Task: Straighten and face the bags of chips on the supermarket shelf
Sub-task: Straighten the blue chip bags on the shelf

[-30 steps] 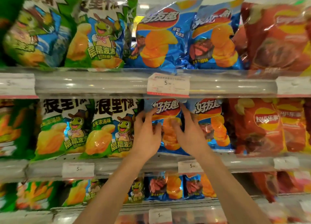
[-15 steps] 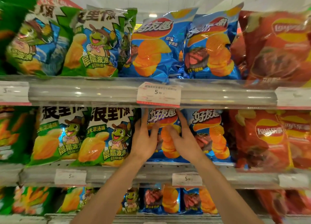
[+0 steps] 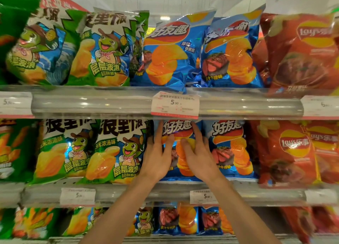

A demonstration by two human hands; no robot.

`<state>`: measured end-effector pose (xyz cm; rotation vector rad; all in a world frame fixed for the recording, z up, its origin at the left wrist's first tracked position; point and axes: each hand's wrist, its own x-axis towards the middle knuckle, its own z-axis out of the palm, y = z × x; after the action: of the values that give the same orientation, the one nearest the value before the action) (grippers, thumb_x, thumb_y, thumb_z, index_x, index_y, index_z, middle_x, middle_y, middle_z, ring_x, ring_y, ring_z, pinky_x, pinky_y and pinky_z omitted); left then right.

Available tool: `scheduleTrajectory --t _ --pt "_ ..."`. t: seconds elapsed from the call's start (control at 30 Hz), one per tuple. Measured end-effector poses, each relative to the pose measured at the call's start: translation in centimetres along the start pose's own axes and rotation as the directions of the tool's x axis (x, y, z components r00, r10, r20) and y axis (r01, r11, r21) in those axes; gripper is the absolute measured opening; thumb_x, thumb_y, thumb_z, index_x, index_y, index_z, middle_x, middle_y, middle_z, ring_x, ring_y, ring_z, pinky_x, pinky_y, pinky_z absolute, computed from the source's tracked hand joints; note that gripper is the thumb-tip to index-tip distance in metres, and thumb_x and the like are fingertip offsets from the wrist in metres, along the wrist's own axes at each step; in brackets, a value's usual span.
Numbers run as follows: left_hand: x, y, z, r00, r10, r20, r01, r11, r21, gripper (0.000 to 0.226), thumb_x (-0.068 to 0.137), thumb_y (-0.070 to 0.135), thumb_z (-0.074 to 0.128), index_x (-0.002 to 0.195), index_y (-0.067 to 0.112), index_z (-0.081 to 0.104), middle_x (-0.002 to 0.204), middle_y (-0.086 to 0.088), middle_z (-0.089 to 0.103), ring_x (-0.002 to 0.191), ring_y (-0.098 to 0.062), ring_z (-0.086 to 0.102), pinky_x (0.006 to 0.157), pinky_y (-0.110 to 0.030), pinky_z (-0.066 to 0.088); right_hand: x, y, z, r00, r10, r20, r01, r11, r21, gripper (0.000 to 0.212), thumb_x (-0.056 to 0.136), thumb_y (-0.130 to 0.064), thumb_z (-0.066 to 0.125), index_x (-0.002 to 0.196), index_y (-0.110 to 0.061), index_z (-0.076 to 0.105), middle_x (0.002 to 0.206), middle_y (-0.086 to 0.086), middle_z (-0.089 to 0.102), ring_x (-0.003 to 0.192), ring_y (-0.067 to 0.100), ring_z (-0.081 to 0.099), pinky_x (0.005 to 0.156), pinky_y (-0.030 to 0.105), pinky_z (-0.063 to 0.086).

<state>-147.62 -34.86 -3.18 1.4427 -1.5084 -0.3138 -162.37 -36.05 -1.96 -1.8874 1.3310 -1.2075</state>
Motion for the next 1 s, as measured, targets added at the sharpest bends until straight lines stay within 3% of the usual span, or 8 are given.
scheduleTrajectory --t 0.13,0.3,0.4,0.6,0.77,0.83,0.93,1.0 --pt "0.2 -0.8 0.5 0.998 0.054 -0.015 -0.053 0.997 0.057 0.063 0.095 0.068 0.023 0.152 0.056 0.000 0.138 -0.008 0.046 0.096 -0.020 0.056 0.080 -0.037 0.050 -0.2 0.1 0.1 1.000 0.000 -0.014 0.000 1.000 -0.031 0.058 0.102 -0.053 0.037 0.153 -0.052 0.009 0.153 0.006 0.028 0.133 0.031 0.044 0.097 0.040 0.041" --pt "0.6 -1.5 0.7 0.996 0.083 -0.011 -0.081 0.989 0.123 0.059 0.100 0.060 0.025 0.154 0.052 0.004 0.145 -0.008 0.040 0.117 -0.028 0.051 0.092 -0.041 0.049 -0.3 0.1 0.2 1.000 -0.008 -0.014 0.007 0.998 -0.068 0.057 0.103 -0.052 0.032 0.153 -0.051 0.005 0.150 0.006 0.031 0.130 0.032 0.045 0.091 0.042 0.043" --pt "0.2 -0.8 0.6 0.988 0.151 -0.041 -0.145 0.982 0.118 0.054 0.103 0.050 0.030 0.149 0.062 0.003 0.145 -0.014 0.037 0.120 -0.030 0.049 0.098 -0.046 0.047 -0.4 0.3 0.3 0.997 -0.068 -0.041 0.062 0.990 -0.126 0.055 0.105 -0.045 0.031 0.155 -0.046 0.007 0.153 0.005 0.029 0.133 0.032 0.041 0.086 0.038 0.043" --pt "1.0 -1.0 1.0 0.999 0.039 0.010 -0.039 0.998 0.053 0.059 0.100 0.053 0.028 0.156 0.035 0.026 0.162 -0.009 0.024 0.145 -0.033 0.030 0.116 -0.043 0.033 0.3 0.7 0.1 0.998 -0.058 -0.005 0.057 0.989 -0.139 0.055 0.103 -0.053 0.027 0.153 -0.052 0.004 0.159 0.007 0.025 0.144 0.031 0.032 0.107 0.050 0.041" --pt "0.2 0.1 -0.2 0.998 0.056 0.024 -0.056 0.998 0.029 0.057 0.103 0.051 0.036 0.154 0.052 0.011 0.166 -0.006 0.012 0.139 -0.030 0.041 0.110 -0.043 0.042 -0.6 0.5 -1.6 0.997 -0.075 0.020 0.074 0.997 0.014 0.070 0.097 -0.054 0.050 0.155 -0.047 0.011 0.161 -0.012 0.026 0.147 0.009 0.026 0.117 0.037 0.031" --pt "-0.7 0.9 -1.2 0.998 0.051 0.030 -0.051 0.998 0.020 0.061 0.102 0.049 0.042 0.155 0.049 0.011 0.167 -0.001 0.011 0.140 -0.021 0.042 0.110 -0.034 0.040 -1.6 0.6 -2.5 0.998 -0.060 0.031 0.059 0.997 0.045 0.069 0.096 -0.048 0.055 0.155 -0.039 0.020 0.154 -0.017 0.035 0.143 0.004 0.031 0.115 0.028 0.030" --pt "-2.8 2.0 -2.7 0.993 0.108 0.049 -0.110 0.993 0.033 0.061 0.100 0.039 0.053 0.155 0.038 0.025 0.157 0.006 0.030 0.115 0.024 0.044 0.094 -0.002 0.035 -3.6 1.2 -3.7 0.999 -0.026 0.048 0.024 0.999 0.036 0.068 0.094 -0.051 0.057 0.154 -0.037 0.028 0.150 -0.016 0.042 0.138 0.003 0.039 0.115 0.036 0.036" --pt "-4.6 2.2 -3.4 0.990 0.136 0.045 -0.136 0.991 0.016 0.056 0.097 0.042 0.057 0.148 0.038 0.036 0.145 0.014 0.042 0.112 0.025 0.041 0.096 -0.006 0.034 -5.5 1.3 -4.6 0.999 -0.019 0.028 0.017 0.998 0.062 0.068 0.090 -0.054 0.057 0.151 -0.035 0.034 0.145 -0.015 0.047 0.132 0.000 0.045 0.110 0.035 0.042"
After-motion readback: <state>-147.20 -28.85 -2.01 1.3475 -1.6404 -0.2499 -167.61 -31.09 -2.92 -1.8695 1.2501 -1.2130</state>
